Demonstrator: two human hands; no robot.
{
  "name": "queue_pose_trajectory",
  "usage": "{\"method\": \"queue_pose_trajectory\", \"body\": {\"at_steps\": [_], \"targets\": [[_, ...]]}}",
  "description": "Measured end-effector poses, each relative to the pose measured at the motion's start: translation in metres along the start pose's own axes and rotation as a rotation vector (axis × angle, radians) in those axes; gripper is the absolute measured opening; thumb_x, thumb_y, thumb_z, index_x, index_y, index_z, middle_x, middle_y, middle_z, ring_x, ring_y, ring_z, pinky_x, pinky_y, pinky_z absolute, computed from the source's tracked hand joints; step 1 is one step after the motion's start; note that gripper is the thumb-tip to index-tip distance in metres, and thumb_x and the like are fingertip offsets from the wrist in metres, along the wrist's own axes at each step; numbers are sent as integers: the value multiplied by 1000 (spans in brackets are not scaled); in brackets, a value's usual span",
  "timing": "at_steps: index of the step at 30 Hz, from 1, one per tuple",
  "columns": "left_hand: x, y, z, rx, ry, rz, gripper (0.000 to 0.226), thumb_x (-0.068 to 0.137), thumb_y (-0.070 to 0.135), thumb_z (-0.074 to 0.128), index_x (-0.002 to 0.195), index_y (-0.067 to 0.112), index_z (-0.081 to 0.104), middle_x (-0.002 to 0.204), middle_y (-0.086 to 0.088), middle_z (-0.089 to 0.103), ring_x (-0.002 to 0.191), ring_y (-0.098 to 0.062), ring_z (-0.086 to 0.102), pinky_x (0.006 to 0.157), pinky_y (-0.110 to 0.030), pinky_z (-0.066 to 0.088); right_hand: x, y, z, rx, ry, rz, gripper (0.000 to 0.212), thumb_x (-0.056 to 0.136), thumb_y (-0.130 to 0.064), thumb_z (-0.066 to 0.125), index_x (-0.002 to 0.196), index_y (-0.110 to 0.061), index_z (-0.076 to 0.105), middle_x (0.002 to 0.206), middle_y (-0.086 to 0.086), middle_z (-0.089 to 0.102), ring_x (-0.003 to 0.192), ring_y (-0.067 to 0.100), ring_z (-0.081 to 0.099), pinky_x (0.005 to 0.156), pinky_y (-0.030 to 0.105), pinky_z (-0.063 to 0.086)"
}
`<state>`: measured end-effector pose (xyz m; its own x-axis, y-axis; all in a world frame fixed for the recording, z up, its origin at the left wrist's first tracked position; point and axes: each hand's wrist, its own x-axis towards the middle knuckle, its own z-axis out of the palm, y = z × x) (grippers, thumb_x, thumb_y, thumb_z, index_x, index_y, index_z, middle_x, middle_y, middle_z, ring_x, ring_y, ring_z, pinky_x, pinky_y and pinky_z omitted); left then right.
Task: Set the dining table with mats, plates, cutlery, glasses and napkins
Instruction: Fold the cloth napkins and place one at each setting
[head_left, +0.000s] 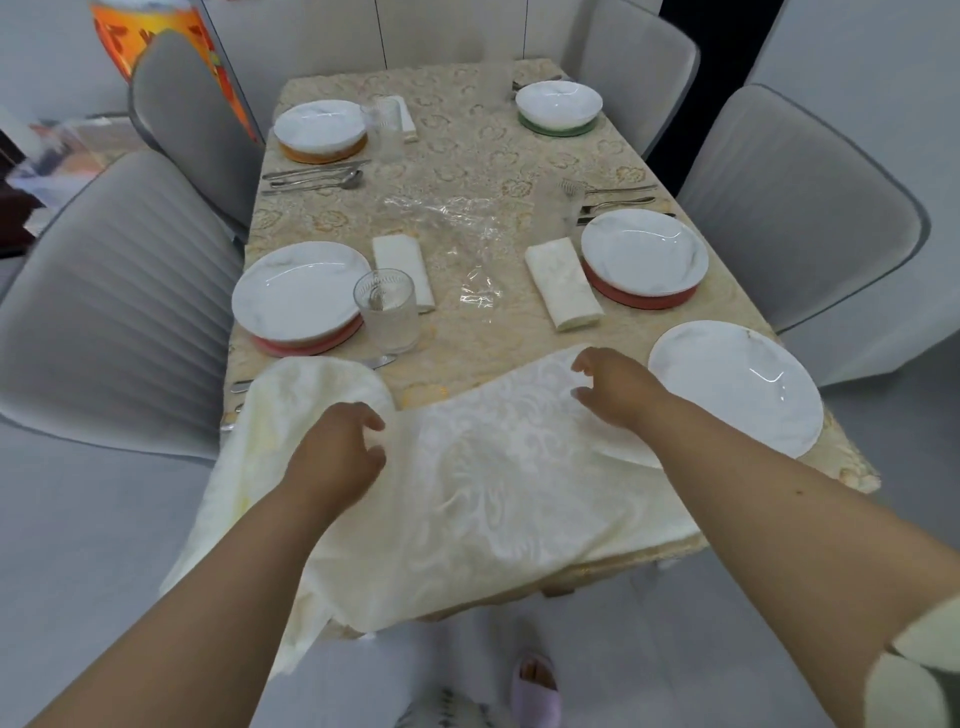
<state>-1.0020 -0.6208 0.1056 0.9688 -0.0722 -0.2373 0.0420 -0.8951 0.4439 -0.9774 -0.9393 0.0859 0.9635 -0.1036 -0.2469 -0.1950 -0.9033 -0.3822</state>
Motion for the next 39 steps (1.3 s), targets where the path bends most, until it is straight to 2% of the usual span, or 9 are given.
{"method": "queue_pose_trajectory", "body": {"at_steps": [4,8,13,19,23,26,30,34,39], "targets": [[12,-21,2,184,-8,-145,57,82,30,73,127,11,45,123,-12,49,97,-28,60,76,-38,52,27,-15,16,45,-65,-23,51,90,-22,61,137,-19,43,140,2,45,115,24,55,87,27,44],[18,-31,4,289,18,-171,29,88,33,64,102,9,56,95,-6,60,81,-23,56,68,-34,48,49,-23,25,-60,-180,-68,66,87,-17,63,146,-18,32,148,5,34,125,26,49,99,31,42],[22,-19,-17,280,146,-102,27,93,28,58,76,7,55,74,-6,58,72,-24,54,61,-33,41,55,-26,20,-333,-231,-68,33,90,-26,59,118,-12,54,123,13,49,107,31,55,74,29,39],[55,13,-53,166,337,72,20,92,21,61,89,1,63,88,-17,62,81,-34,56,65,-36,40,56,-31,-37,-388,-106,216,31,93,-17,56,121,-4,57,126,13,57,116,30,55,89,34,46],[64,30,-42,39,410,192,33,87,13,67,116,3,56,120,-20,49,87,-38,59,76,-42,43,47,-28,-55,-325,181,163,26,90,-7,54,116,-4,55,121,17,50,102,35,58,73,33,42],[56,31,-9,32,232,291,28,92,26,60,112,7,57,112,-12,57,95,-30,59,79,-38,44,40,-21,-37,-140,268,13,34,85,-13,66,115,-7,52,119,14,45,94,34,57,71,32,40],[46,24,25,246,-239,130,47,98,53,35,122,17,54,118,-4,63,108,-24,57,93,-37,40,28,-14,7,-56,-24,-41,45,81,-33,72,118,-15,55,121,6,56,110,24,54,90,33,44],[31,18,28,422,-316,109,53,98,55,32,138,21,43,130,-2,58,119,-23,53,101,-39,34,23,-17,35,-218,-145,34,69,79,-54,67,134,-20,43,133,3,46,125,25,42,100,38,37],[21,-6,8,-47,-317,-43,35,92,44,58,100,11,67,95,2,64,84,-14,58,75,-28,45,22,-15,33,-128,-213,-16,27,88,-43,62,83,-18,53,89,1,51,94,24,52,73,31,36]]}}
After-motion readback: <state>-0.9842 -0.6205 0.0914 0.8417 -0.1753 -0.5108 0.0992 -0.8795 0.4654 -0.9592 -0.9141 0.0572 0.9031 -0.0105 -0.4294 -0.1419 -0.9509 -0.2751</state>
